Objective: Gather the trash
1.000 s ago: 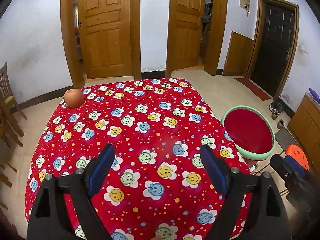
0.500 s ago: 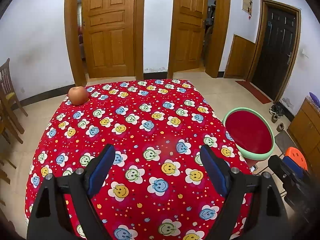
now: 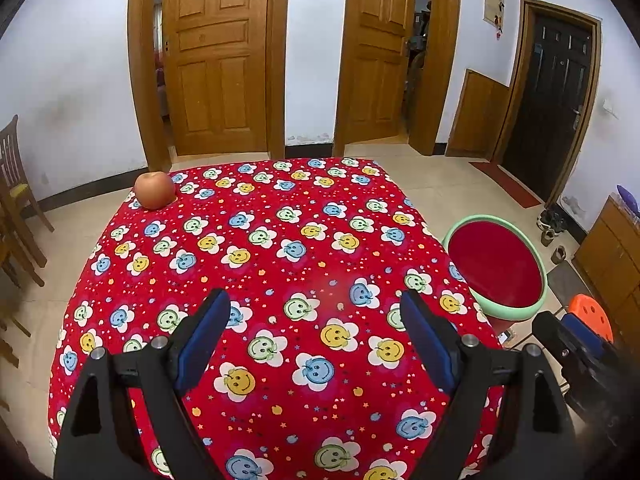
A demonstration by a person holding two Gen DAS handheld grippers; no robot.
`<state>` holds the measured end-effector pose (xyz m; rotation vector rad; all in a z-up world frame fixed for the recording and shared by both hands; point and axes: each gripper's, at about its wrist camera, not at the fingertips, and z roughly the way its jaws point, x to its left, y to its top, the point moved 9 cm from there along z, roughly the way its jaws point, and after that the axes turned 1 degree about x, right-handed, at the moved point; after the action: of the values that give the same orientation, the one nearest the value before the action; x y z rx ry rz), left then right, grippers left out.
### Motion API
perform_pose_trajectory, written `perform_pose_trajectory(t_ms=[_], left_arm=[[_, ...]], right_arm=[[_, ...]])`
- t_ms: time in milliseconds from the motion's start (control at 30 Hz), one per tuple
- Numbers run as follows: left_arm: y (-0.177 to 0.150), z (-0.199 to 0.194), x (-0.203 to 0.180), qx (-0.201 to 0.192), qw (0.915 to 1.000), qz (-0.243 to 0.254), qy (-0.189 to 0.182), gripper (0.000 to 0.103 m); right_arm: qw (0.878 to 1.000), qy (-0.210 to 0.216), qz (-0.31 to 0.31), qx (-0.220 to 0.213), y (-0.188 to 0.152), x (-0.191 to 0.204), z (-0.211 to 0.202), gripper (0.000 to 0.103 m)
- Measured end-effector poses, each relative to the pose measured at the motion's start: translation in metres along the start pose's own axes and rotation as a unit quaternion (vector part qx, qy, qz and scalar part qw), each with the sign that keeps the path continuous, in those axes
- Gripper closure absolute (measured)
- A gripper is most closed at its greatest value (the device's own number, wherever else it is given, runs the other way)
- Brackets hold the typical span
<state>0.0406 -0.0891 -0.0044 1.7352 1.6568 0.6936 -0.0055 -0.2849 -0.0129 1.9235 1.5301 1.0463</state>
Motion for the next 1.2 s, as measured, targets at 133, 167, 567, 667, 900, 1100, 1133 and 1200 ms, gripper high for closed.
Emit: perform_pose_trajectory(t_ms=[133,167,567,667,900,1100,1133,1200], left_arm=[[0.0003,-0.0004,-0.0016,-0.001,1.0,0.001,-0.001,0.017],[0.0003,-0.0003,-0.0017,-0.001,1.0,0.001,-0.001,0.017],[-0.0005,-0.0006,-0.0015,0.002,1.0,-0.001,-0.001,0.017],[-0.0004,-0.0005,-0.0014,0.002,1.0,-0.001,-0.001,0.017],[-0.0008,-0.0009,-0.0021,0.002,1.0,-0.002,-0.001,0.017],[-0.001,-0.0009,-0.0026,0.003,1.0,-0.002,-0.002,0.017],[-0.0008,-0.0006,-0.0022,0.003,1.0,-0.002,-0.002,0.017],[-0.001,-0.0008,-0.0024,0.003,1.0,-0.002,-0.002,0.017]], right_arm=[[1.0,0.0,0.0,0.0,0.0,-0.0007,0.0,0.029],[1.0,0.0,-0.001,0.0,0.0,-0.0007,0.0001,0.029],[1.0,0.0,0.0,0.0,0.0,-0.0007,0.0,0.029],[1.0,0.001,0.0,0.0,0.0001,-0.0007,-0.0001,0.029],[1.0,0.001,0.001,0.001,-0.0009,-0.0002,-0.0008,0.029],[1.0,0.001,0.0,0.0,-0.0005,-0.0005,-0.0006,0.029],[1.0,0.001,0.0,0.001,-0.0004,-0.0009,-0.0004,0.029],[1.0,0.001,0.0,0.001,-0.0007,-0.0006,-0.0005,0.029]])
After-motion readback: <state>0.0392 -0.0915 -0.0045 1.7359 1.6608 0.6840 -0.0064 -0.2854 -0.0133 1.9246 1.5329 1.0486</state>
